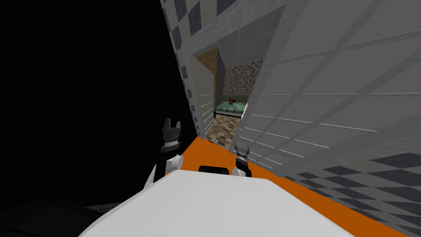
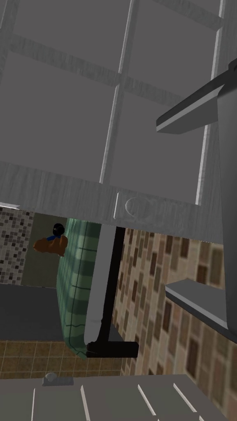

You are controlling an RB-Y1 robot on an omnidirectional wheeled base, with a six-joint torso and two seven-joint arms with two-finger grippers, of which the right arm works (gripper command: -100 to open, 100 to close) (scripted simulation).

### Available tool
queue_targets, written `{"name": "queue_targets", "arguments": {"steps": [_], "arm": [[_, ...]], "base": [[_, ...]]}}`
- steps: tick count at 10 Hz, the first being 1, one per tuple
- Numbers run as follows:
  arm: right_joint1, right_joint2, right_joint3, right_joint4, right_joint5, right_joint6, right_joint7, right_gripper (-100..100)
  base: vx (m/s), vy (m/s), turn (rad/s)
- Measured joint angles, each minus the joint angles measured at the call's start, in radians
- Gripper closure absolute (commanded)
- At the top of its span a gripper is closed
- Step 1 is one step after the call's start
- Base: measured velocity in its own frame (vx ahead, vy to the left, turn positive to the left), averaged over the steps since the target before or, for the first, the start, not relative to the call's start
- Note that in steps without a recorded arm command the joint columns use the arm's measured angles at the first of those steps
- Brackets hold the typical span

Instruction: Push the door open

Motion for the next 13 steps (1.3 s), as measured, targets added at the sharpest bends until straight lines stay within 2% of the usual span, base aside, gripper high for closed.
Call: {"name": "queue_targets", "arguments": {"steps": [2,7,8,13], "arm": [[-0.014,0.006,0.009,0.056,-0.035,-0.021,-0.043,-100],[-0.034,0.022,0.023,0.132,-0.091,-0.049,-0.103,-100],[-0.045,0.026,0.027,0.163,-0.099,-0.062,-0.118,-100],[-0.062,0.049,0.046,0.256,-0.158,-0.104,-0.193,-100]], "base": [[0.069,-0.124,0.127],[0.054,-0.082,0.084],[0.083,-0.111,0.128],[0.080,-0.130,0.102]]}}
